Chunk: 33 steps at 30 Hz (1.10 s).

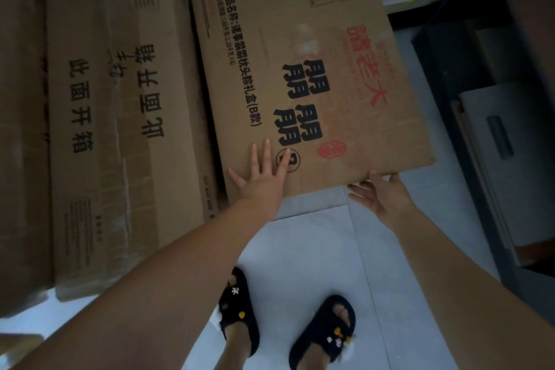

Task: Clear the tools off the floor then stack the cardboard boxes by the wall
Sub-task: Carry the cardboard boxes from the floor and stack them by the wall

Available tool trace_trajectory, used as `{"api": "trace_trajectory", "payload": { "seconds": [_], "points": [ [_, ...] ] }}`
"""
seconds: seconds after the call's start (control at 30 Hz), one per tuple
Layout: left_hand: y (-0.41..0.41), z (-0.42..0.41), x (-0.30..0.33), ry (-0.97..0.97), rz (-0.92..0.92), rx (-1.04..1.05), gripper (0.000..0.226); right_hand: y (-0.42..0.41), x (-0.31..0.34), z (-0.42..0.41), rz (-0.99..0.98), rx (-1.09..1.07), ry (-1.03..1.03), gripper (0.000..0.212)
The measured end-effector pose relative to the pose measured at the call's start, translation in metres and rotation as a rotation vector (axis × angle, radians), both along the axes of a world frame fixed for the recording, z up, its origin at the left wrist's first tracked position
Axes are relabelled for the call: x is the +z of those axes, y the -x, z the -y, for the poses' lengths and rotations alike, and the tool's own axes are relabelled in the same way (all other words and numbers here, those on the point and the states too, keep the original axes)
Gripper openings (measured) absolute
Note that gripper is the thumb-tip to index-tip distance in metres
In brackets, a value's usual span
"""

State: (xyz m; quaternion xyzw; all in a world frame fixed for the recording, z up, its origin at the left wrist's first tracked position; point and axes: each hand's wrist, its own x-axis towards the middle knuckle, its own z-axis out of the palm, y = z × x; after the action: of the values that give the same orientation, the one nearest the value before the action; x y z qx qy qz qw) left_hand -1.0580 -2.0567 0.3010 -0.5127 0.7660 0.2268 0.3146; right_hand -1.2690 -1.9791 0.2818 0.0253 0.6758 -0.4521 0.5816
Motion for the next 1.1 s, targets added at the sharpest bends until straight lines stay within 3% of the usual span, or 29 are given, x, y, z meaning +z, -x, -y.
{"api": "trace_trajectory", "payload": {
  "seconds": [0.13, 0.3, 0.53, 0.67, 0.8, 0.87, 0.93, 1.1],
  "points": [
    [-0.014, 0.007, 0.045, -0.185, -0.167, 0.074, 0.091, -0.016, 0.041, -0.005, -0.068, 0.139, -0.086, 0.059],
    [-0.030, -0.017, 0.168, -0.196, -0.586, 0.287, 0.070, -0.035, 0.181, -0.030, -0.301, 0.484, 0.067, 0.060],
    [-0.063, -0.094, 0.397, -0.146, -0.803, 0.350, 0.045, -0.040, 0.417, -0.114, -0.499, 0.814, 0.279, 0.064],
    [-0.088, -0.158, 0.492, -0.121, -0.915, 0.383, 0.042, -0.050, 0.493, -0.185, -0.623, 0.905, 0.351, 0.062],
    [-0.111, -0.216, 0.528, -0.084, -1.018, 0.488, 0.048, -0.066, 0.515, -0.253, -0.694, 0.768, 0.392, 0.076],
    [-0.117, -0.237, 0.526, -0.060, -1.082, 0.546, 0.058, -0.075, 0.518, -0.277, -0.730, 0.635, 0.403, 0.075],
    [-0.116, -0.247, 0.520, -0.070, -1.119, 0.584, 0.053, -0.085, 0.519, -0.295, -0.774, 0.515, 0.392, 0.074],
    [-0.104, -0.238, 0.510, -0.135, -1.148, 0.330, 0.063, -0.117, 0.514, -0.333, -0.889, 0.271, 0.295, 0.075]
  ]
}}
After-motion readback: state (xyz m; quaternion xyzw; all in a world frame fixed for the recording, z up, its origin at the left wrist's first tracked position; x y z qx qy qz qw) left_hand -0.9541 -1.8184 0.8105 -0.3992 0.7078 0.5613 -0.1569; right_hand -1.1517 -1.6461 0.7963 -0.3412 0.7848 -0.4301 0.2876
